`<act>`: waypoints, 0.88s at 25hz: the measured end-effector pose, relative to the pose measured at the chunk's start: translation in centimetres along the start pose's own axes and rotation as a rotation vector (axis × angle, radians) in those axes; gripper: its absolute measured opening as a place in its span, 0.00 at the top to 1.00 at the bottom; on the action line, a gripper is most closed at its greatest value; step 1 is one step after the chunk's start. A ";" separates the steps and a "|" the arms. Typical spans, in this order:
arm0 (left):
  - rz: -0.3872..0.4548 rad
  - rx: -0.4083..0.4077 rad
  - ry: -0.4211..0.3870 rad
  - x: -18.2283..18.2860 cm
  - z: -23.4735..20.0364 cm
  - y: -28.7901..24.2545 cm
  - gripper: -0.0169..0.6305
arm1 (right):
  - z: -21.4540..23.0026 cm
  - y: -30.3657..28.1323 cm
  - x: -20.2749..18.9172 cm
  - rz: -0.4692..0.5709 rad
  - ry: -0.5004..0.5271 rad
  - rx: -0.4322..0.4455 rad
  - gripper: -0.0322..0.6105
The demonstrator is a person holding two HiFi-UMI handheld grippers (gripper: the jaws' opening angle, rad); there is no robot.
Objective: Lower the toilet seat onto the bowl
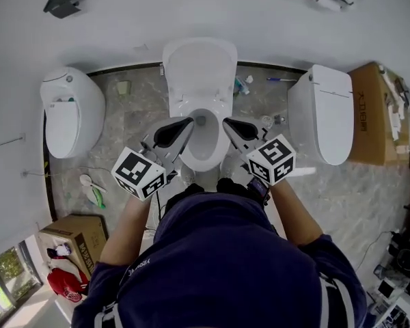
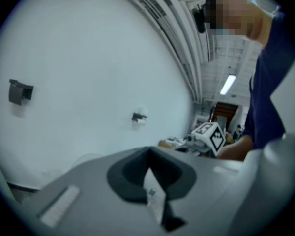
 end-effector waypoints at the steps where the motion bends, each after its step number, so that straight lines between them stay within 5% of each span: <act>1: 0.007 0.001 -0.008 0.5 0.1 0.0 0.97 | -0.1 0.4 0.8 0.016 0.009 0.001 0.94; 12: 0.049 -0.007 -0.116 5.5 1.1 -0.4 0.97 | -0.5 4.1 9.4 0.218 0.085 0.023 0.94; 22: 0.081 0.001 -0.128 6.6 1.6 -0.7 0.97 | -0.3 5.2 10.5 0.220 0.115 0.031 0.94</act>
Point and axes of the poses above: the fingertips, and each gripper's own axes: y backward along the fingers, z to its right, x out of its top, the point moved 6 cm from there along y, backward along the fingers, and after that the axes turned 4 degrees about y, right-handed, at the moved point
